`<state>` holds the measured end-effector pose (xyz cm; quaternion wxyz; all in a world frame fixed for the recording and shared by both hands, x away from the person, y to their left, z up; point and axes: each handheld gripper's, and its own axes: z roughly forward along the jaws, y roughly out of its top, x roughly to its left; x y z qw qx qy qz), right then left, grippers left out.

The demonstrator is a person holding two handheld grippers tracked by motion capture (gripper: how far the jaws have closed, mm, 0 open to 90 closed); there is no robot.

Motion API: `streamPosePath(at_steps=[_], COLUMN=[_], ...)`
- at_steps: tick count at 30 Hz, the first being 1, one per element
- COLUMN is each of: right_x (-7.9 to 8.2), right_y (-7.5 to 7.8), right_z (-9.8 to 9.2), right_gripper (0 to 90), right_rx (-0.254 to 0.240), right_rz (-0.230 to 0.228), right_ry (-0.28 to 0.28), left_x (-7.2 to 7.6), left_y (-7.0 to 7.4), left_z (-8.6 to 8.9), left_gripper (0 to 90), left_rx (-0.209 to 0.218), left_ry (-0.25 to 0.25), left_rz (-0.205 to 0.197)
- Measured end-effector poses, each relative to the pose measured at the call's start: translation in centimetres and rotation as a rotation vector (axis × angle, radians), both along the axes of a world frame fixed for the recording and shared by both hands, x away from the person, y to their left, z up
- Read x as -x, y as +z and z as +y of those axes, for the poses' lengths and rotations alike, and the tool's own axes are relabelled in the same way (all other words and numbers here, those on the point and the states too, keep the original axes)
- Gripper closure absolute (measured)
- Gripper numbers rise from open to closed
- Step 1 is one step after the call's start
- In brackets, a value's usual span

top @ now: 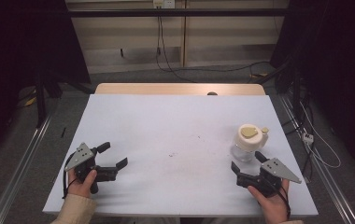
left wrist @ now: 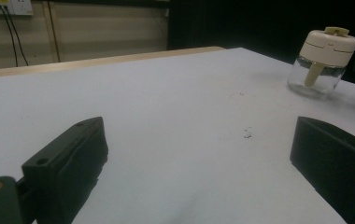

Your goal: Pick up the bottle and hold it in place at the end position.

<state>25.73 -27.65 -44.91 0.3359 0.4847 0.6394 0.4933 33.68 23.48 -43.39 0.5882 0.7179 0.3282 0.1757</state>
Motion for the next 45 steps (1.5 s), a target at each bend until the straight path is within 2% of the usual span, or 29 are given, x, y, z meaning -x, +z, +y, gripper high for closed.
streamPosePath(at_steps=[6, 16, 26, 33, 45], right_x=[-0.4, -1.3, -2.0, -2.5, -4.3], right_y=[0.0, 0.3, 0.5, 0.6, 0.2], right_z=[-0.1, -0.5, -0.9, -1.5, -1.4], right_gripper=[4.4, 4.1, 4.3, 4.4, 4.9], right_rx=[0.010, 0.030, 0.035, 0.014, 0.021], right_rz=[-0.001, -0.010, -0.014, -0.019, 0.002], right_ry=[-0.009, -0.056, -0.100, -0.139, -0.140], left_x=[0.0, 0.0, 0.0, -0.1, 0.1], left_y=[0.0, 0.0, 0.0, -0.1, -0.2], left_z=[0.1, 0.0, -0.1, -0.2, -0.1], left_gripper=[3.7, 3.7, 3.7, 3.7, 3.7], left_rx=[0.002, 0.008, -0.008, -0.009, -0.004], left_ry=[-0.001, -0.006, -0.013, -0.019, -0.016], left_rz=[-0.003, -0.007, -0.007, -0.002, 0.005])
